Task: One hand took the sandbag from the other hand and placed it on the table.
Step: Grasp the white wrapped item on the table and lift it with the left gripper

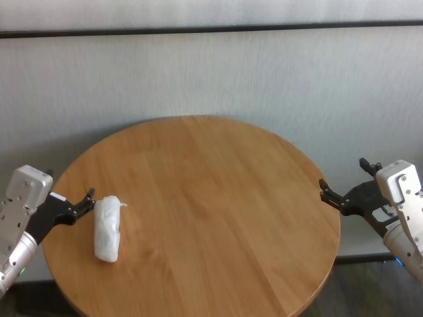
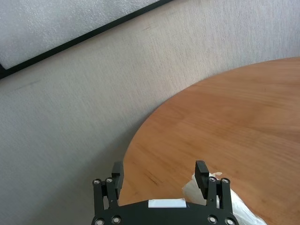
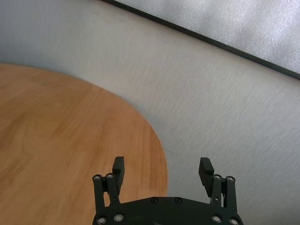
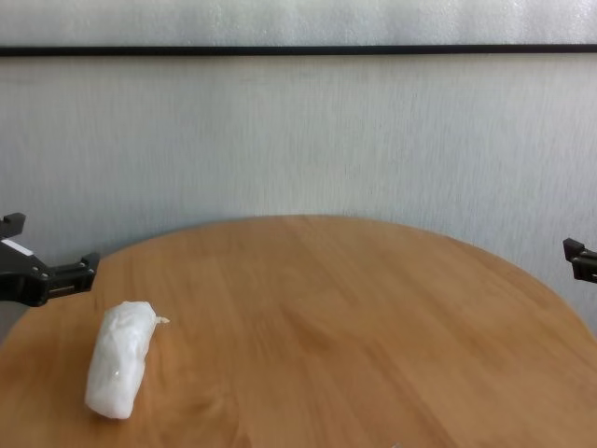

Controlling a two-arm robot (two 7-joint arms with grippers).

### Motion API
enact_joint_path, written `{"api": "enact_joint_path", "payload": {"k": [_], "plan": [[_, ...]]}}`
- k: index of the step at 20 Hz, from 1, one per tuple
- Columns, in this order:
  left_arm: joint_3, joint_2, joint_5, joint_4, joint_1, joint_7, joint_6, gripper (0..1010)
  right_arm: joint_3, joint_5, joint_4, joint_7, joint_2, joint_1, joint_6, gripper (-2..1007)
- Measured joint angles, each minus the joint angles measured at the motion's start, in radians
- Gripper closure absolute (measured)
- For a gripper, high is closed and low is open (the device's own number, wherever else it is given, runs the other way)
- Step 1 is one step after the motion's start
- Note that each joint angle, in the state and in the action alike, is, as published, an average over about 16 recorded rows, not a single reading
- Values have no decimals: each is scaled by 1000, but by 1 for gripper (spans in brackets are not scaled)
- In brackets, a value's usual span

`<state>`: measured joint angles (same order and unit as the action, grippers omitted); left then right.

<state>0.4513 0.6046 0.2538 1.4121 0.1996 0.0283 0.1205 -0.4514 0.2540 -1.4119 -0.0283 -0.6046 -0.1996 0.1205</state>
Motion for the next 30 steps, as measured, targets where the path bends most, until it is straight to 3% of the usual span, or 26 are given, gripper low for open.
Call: {"api": "enact_joint_path", "payload": {"k": [30], "plan": [[-1, 1, 0, 2, -1, 0, -2, 10, 0, 0, 0, 0, 0, 0, 0, 4]]}}
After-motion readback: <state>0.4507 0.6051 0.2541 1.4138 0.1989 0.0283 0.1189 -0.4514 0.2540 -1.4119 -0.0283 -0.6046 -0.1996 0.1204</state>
